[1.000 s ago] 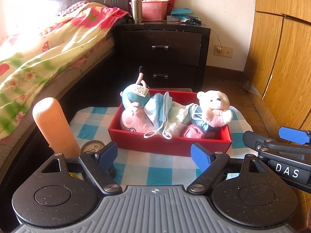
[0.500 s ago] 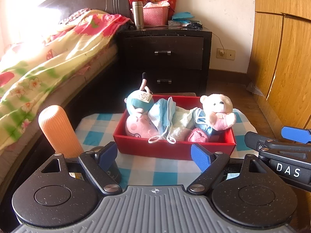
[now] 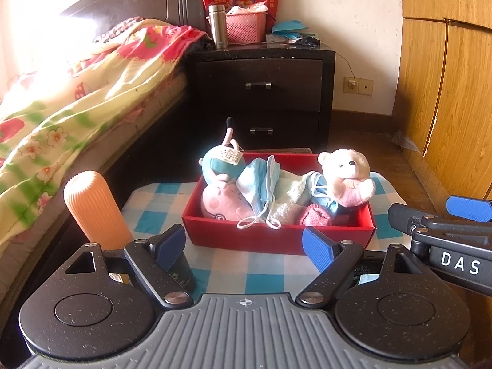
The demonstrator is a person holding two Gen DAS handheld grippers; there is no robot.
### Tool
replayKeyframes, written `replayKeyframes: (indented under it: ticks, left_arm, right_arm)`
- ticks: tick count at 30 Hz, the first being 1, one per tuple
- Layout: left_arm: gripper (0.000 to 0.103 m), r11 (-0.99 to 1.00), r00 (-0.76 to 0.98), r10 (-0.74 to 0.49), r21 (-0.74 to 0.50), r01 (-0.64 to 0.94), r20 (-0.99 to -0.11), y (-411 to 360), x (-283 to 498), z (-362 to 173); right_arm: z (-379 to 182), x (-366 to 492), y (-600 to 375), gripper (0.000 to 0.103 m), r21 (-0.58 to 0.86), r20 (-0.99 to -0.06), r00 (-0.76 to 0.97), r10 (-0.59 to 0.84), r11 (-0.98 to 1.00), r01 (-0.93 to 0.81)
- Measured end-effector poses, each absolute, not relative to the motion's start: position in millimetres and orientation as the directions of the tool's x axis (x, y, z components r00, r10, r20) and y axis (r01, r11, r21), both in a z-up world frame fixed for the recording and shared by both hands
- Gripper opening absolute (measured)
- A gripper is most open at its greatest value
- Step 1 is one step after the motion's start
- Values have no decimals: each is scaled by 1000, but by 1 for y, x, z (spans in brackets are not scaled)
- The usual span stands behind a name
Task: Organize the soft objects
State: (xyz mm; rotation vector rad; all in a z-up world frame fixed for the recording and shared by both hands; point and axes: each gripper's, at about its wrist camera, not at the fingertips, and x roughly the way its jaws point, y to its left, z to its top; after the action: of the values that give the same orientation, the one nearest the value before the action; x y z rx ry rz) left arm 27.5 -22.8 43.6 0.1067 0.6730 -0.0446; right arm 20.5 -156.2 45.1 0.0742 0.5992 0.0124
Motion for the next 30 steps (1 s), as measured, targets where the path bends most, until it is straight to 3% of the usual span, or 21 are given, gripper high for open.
replayKeyframes:
  ticks: [23,30]
  left_arm:
    - [83,983,754,-183,-129,131,-630,-4,33,49]
    - [84,987,772,-162,-100,128,-615,-8,31,50]
  right_arm:
    - [55,17,-165,52,167,-512,855,81,986,7]
    - [55,17,-166,52,165,-510,857,77,986,10]
